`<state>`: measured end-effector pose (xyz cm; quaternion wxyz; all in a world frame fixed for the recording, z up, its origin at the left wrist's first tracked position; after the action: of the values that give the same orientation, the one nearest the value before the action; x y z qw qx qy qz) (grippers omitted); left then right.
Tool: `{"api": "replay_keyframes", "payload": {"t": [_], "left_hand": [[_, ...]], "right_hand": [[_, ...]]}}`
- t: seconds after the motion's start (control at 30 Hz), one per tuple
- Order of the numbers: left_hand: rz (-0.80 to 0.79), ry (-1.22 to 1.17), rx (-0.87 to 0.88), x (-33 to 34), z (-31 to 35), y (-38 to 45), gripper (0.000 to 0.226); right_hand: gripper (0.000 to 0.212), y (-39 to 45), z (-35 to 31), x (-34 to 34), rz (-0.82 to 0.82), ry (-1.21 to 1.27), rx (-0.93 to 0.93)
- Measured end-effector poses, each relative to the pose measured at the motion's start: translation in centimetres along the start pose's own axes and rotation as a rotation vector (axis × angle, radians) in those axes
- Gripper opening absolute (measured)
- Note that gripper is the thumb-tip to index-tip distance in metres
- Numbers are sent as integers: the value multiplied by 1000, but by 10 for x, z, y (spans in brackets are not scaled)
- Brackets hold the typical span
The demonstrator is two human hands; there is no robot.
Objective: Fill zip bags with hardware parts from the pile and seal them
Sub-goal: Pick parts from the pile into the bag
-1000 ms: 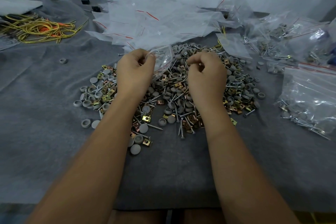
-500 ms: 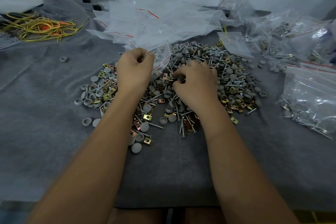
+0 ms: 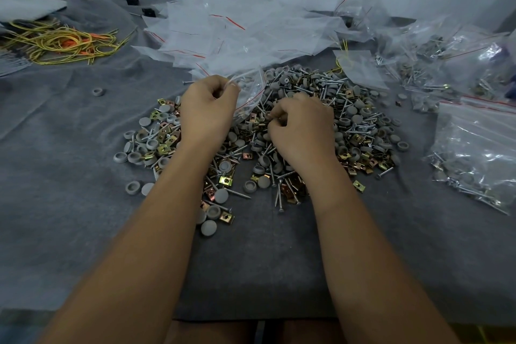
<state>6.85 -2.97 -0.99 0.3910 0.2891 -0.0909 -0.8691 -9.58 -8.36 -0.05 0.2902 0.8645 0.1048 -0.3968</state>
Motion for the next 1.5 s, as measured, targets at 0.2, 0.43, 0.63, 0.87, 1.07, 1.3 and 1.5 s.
{"api": "replay_keyframes", "payload": {"t": [0.2,0.43,0.63,0.87,1.07,1.3,1.5], "left_hand": [[-7,1,-10,0,0,-1,27],[-88,-14,24,6,6,-4,22],[-149,-71,66,11,17,-9,20],[-193,-126,117,13,28,-14,18],[-224,-155,182,14,36,-17,16],[-244,-186,213,15,41,-20,17],[-207,-166,179,14,37,-17,19]], "right_hand": [[10,-3,10,-32,294,384,66],[19,-8,4,-42,365,684,27],[19,-7,-9,-31,261,599,-83],[18,-7,-18,-18,188,346,-165],[18,-7,-15,-15,177,338,-119],[16,-9,-17,-16,168,308,-103],[20,-10,-23,-14,144,237,-153]]}}
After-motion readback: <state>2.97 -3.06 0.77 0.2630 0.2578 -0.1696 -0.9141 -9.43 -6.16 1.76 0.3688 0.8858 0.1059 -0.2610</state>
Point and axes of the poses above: each hand's wrist, its own y-axis towards the middle knuckle, its own x-axis out of the palm, z = x × y, the point moved 10 cm from there along y, towards the middle knuckle, and after that the axes turned 10 degrees about y, right-handed, at the moved point
